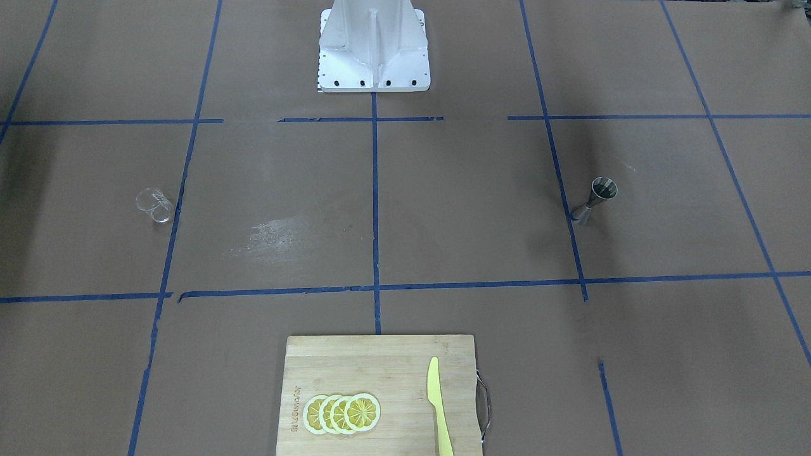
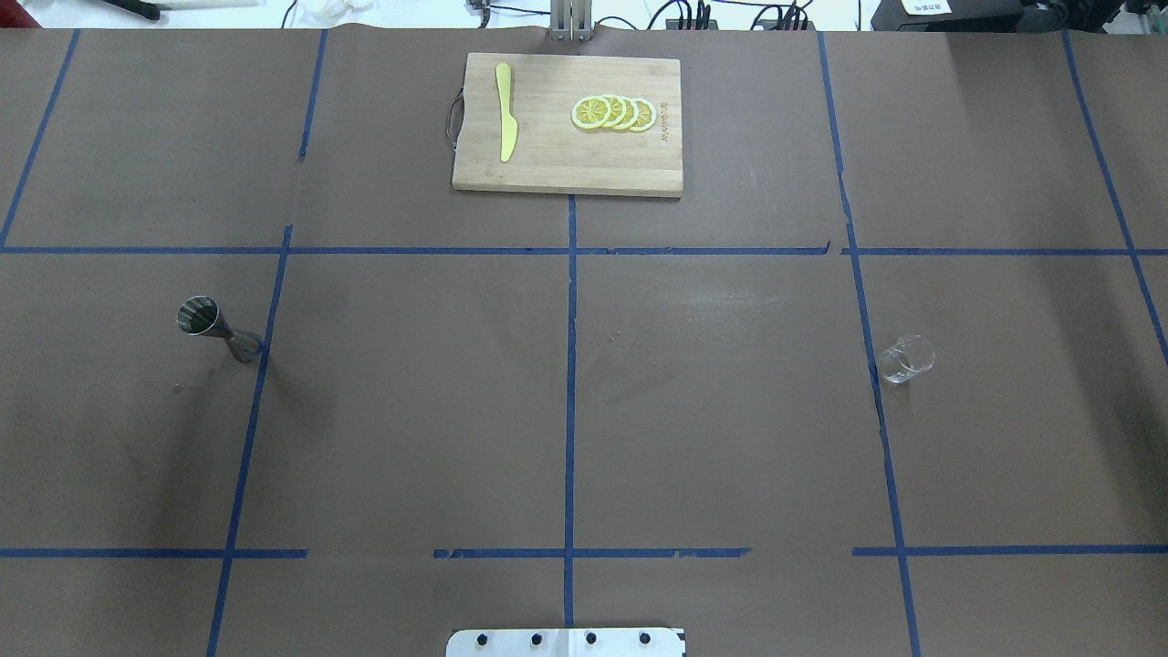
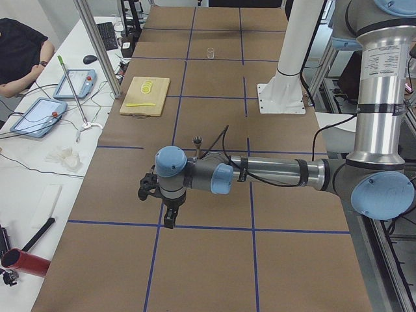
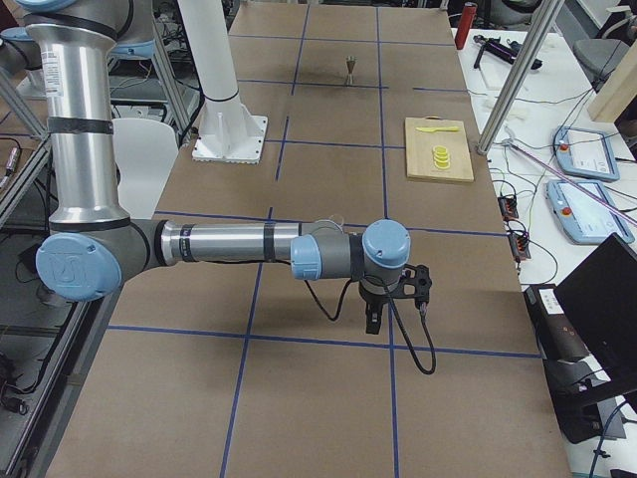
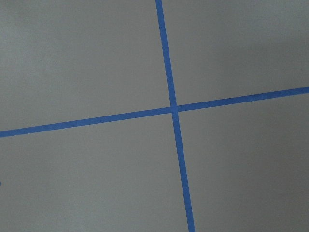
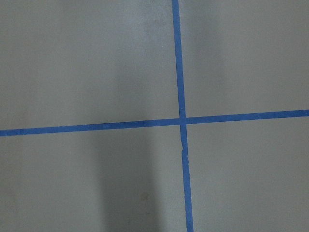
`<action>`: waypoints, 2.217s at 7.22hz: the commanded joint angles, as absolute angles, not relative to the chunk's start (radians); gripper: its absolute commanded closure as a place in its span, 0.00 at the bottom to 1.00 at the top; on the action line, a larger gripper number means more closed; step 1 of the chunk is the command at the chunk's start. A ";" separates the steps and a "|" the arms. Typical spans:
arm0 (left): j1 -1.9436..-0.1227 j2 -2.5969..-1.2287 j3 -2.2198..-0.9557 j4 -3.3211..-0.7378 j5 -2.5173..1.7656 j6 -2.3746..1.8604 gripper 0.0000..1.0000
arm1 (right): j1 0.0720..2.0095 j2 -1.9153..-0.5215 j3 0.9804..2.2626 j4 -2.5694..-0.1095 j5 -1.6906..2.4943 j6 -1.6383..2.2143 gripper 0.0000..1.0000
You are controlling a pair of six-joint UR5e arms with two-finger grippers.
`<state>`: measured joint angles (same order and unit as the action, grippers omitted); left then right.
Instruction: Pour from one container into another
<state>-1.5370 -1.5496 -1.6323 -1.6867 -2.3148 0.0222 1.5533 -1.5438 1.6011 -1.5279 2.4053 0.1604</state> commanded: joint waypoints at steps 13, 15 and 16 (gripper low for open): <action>-1.539 -1.557 -1.640 -1.710 -2.384 0.054 0.00 | 1.554 -1.548 1.594 -1.528 2.402 0.161 0.00; -1.539 -1.557 -1.640 -1.710 -2.384 0.054 0.00 | 1.554 -1.546 1.595 -1.528 2.402 0.161 0.00; -1.539 -1.557 -1.641 -1.710 -2.384 0.054 0.00 | 1.554 -1.546 1.595 -1.528 2.402 0.161 0.00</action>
<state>-1.5386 -1.5570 -1.6403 -1.7104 -2.3838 0.0537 1.5539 -1.5464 1.5951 -1.5279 2.4023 0.1610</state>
